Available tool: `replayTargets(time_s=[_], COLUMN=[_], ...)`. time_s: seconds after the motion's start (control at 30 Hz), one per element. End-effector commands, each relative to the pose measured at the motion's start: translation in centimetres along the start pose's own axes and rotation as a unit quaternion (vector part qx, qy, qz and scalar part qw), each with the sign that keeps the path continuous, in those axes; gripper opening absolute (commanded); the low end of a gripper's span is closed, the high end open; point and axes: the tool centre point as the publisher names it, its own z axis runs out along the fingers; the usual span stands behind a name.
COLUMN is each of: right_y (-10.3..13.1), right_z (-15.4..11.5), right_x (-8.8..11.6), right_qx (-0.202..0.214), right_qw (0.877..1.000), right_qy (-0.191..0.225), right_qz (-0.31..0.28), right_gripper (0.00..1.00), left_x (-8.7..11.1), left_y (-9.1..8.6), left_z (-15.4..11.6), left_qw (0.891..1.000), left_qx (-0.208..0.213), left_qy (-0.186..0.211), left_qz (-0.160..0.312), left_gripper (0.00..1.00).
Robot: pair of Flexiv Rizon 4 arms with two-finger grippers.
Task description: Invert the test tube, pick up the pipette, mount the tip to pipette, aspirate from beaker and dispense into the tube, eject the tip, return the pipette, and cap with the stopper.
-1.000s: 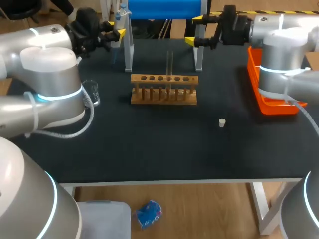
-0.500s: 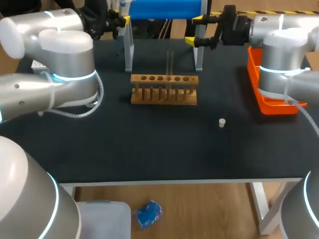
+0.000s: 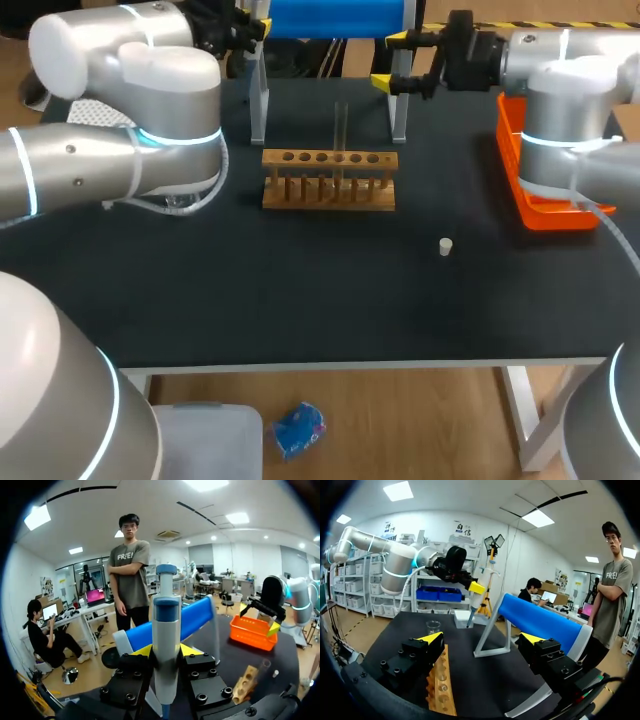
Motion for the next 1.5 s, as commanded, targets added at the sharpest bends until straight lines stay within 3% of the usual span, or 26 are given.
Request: replayTargets(time_s=[0.03,0.63,1.23,1.5], right_y=[0.0,1.4,1.4,1.4], right_z=[0.0,3.0,3.1,3.1], right_x=[-0.1,-2.0,-2.1,-2.1], right_qx=[0.000,0.026,0.027,0.027], right_qw=[1.000,1.000,1.000,1.000], right_qy=[0.001,0.002,0.000,0.000], right_qz=[0.000,-0.017,-0.017,-0.017], right_gripper=[1.00,1.00,1.00,1.00], left_x=[-0.1,-0.1,0.1,-0.2], left_y=[-0.3,-0.3,-0.7,-1.4], left_z=[0.5,0.5,1.2,2.5], left_qw=[1.000,1.000,1.000,0.998], left_qx=[-0.008,-0.008,-0.011,-0.037], left_qy=[0.000,0.000,0.002,-0.032], left_qz=[0.000,0.000,-0.001,-0.034], left_gripper=[0.00,0.00,0.00,0.00])
